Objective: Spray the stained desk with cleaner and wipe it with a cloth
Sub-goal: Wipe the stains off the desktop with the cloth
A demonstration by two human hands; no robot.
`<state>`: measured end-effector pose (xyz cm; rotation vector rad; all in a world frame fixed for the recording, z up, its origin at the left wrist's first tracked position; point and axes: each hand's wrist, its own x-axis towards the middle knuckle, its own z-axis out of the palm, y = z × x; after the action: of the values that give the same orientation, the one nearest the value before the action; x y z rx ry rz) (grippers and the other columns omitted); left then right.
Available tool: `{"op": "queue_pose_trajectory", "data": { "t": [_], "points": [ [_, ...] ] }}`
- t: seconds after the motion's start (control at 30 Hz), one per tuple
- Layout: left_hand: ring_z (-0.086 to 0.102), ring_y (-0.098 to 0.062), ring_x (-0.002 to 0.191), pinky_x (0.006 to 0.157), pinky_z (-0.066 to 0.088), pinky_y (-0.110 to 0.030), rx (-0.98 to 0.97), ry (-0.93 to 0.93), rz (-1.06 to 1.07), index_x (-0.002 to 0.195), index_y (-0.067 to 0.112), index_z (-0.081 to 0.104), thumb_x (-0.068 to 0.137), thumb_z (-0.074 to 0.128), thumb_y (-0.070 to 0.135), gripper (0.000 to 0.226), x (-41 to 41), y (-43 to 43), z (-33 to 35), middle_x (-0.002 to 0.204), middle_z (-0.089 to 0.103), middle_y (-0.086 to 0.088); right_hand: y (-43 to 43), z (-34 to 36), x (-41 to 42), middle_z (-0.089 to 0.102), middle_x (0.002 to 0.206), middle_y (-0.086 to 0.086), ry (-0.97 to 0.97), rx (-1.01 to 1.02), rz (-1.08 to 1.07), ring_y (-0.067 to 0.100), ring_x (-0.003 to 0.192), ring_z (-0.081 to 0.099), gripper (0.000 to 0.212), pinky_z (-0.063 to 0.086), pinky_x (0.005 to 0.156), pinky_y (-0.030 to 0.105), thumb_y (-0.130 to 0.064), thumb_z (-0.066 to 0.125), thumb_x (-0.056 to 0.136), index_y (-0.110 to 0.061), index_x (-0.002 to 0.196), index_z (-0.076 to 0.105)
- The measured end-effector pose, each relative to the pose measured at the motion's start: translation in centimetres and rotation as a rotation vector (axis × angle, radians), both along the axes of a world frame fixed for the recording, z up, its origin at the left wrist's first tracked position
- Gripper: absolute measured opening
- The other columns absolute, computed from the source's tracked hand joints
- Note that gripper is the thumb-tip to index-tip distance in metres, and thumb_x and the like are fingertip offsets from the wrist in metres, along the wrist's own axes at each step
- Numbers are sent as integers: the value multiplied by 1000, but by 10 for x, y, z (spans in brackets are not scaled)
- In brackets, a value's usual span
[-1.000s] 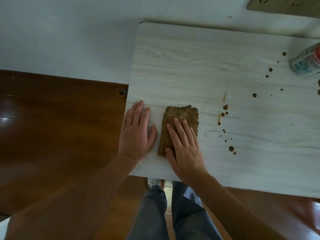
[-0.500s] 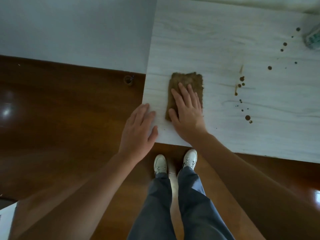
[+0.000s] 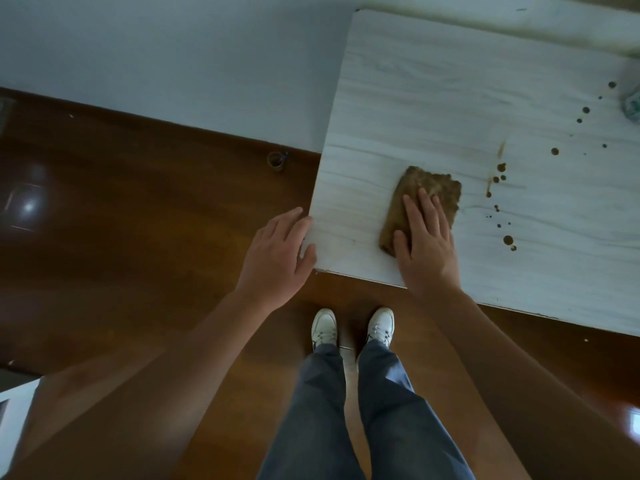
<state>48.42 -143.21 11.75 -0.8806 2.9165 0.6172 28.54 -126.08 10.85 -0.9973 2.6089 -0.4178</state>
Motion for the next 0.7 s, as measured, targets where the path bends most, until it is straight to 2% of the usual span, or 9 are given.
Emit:
{"op": "queue_pose_trajectory", "data": {
  "t": [0.17,0.3,0.37,0.5,0.7],
  "points": [
    [38,-22,148,119,31,-39,12,-64,83,150,18,44,107,39,43,50,26,-7,-2,160,42,-3,-33,3,30,7,168,3,6,2,42,25,155,-6,57,-3,125,44,-29,35,105,-21,160,19],
    [40,-22,146,118,34,-40,15,-70,102,149,16,45,107,42,39,49,34,-9,0,158,43,-4,-56,0,83,8,168,4,29,4,291,26,155,-6,58,-2,125,45,-30,34,105,-21,159,19],
    [42,-21,145,116,36,-40,10,-48,103,148,15,47,106,45,36,47,32,-8,3,157,46,-6,-56,-2,94,11,168,3,18,-13,316,25,155,-3,56,0,126,44,-30,33,105,-21,159,22],
    [44,-21,143,113,39,-40,0,-5,59,145,13,49,105,47,34,46,18,-5,5,154,48,-7,-34,-2,71,14,167,-2,-4,-30,283,18,155,0,53,-3,123,36,-34,30,106,-25,158,23],
    [40,-23,145,114,36,-38,34,15,-40,146,13,48,105,35,41,51,-16,14,3,155,46,-8,26,1,-9,11,168,-6,18,36,18,17,155,2,56,17,124,46,-37,32,104,-28,158,21]
  ]
}}
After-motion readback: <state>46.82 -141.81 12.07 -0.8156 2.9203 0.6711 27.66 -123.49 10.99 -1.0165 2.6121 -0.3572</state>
